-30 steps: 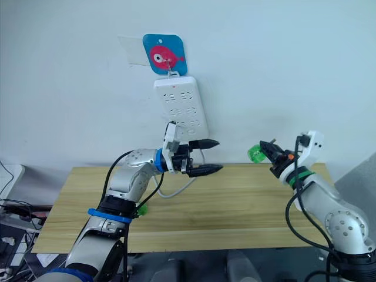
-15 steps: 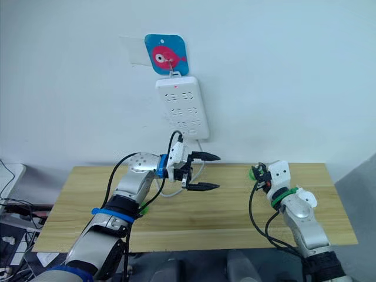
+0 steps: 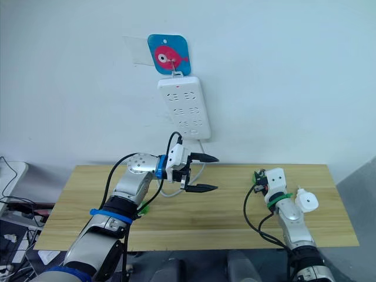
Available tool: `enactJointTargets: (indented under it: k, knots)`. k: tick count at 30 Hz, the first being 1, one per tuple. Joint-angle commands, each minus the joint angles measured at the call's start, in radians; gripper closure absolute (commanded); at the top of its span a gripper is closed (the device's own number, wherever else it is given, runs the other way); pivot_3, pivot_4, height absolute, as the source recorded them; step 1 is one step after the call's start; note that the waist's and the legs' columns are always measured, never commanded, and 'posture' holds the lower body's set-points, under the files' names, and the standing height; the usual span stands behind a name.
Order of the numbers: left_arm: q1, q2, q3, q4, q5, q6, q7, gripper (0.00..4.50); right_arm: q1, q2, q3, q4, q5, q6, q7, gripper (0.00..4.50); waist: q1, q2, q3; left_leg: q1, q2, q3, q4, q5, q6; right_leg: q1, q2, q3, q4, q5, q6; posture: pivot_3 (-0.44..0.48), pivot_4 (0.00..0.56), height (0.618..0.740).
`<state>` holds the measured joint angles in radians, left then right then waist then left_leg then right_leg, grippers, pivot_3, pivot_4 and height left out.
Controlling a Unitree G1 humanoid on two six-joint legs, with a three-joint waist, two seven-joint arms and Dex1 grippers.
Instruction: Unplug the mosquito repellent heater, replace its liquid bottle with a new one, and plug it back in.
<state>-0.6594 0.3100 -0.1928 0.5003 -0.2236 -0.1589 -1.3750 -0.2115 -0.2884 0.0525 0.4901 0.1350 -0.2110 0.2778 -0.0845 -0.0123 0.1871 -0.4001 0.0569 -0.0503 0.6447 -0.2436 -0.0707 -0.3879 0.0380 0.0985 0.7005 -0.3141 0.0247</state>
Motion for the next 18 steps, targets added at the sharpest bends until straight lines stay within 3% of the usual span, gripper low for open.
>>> enactJointTargets:
  k: [1,8,15,18]
  knots:
    - [0.009,0.007,-0.007,-0.064,0.007,0.027,0.029,0.00,-0.036,0.014,-0.027,0.059,-0.026,-0.058,-0.005,3.67,0.002,0.000,0.000,0.000,0.000,0.000,0.000,0.000,0.000,0.000,0.000,0.000,0.000,0.000,0.000,-0.004,0.151,0.740]
    - [0.033,0.018,-0.008,-0.115,0.011,0.063,0.051,0.00,-0.062,0.026,-0.042,0.154,-0.055,-0.106,-0.005,3.67,0.004,0.000,0.000,0.000,0.000,0.000,0.000,0.000,0.000,0.000,-0.001,0.000,0.001,0.000,0.000,0.015,0.141,0.740]
    - [0.042,0.023,0.000,-0.128,0.008,0.074,0.070,0.00,-0.038,0.023,-0.050,0.130,-0.060,-0.110,0.011,1.32,0.005,0.000,0.000,0.001,0.000,0.000,0.001,0.000,0.000,0.000,-0.001,0.000,0.002,0.000,0.000,0.014,0.133,0.740]
    - [0.069,0.043,0.027,-0.156,-0.015,0.105,0.085,0.00,0.041,-0.003,-0.055,-0.005,-0.044,-0.073,0.040,0.20,0.007,0.001,-0.001,0.001,0.000,0.000,0.001,0.000,0.000,0.000,-0.001,0.000,0.003,0.000,0.000,0.027,0.126,0.740]
